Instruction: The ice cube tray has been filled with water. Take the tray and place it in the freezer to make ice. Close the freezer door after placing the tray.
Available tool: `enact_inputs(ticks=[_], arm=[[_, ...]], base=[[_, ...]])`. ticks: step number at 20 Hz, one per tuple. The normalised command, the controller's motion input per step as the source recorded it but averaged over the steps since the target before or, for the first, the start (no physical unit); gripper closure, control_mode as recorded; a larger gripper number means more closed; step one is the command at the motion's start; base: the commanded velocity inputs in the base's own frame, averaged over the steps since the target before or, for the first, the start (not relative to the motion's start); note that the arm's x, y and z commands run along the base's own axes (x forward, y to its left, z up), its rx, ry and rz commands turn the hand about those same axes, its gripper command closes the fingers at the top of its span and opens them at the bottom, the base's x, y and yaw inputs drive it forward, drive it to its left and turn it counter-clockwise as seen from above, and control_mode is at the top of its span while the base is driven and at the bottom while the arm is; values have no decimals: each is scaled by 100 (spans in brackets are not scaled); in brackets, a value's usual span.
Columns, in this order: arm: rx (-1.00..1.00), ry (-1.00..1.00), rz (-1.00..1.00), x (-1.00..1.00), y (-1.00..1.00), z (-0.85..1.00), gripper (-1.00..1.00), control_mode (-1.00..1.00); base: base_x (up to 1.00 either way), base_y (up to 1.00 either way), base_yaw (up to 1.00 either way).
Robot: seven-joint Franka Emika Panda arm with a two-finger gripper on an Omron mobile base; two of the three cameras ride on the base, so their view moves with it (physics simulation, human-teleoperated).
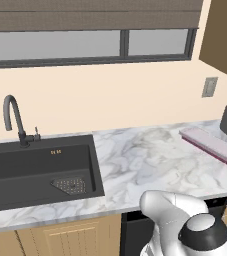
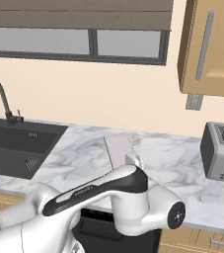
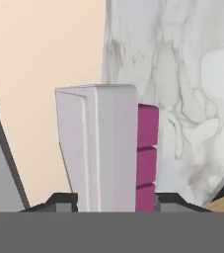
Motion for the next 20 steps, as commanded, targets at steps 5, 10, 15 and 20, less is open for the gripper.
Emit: enact_inputs(ticks=[5, 10, 15, 20], arm=[[-1, 0, 3, 1, 40, 55, 100, -100], [-2, 0, 8, 13, 53, 7, 100, -100], [0, -4, 6, 5, 57, 9, 100, -100], [-2, -21, 1, 0, 45, 22, 100, -100]], base=[[0, 0, 0], [0, 0, 0], [0, 0, 0], [0, 0, 0]])
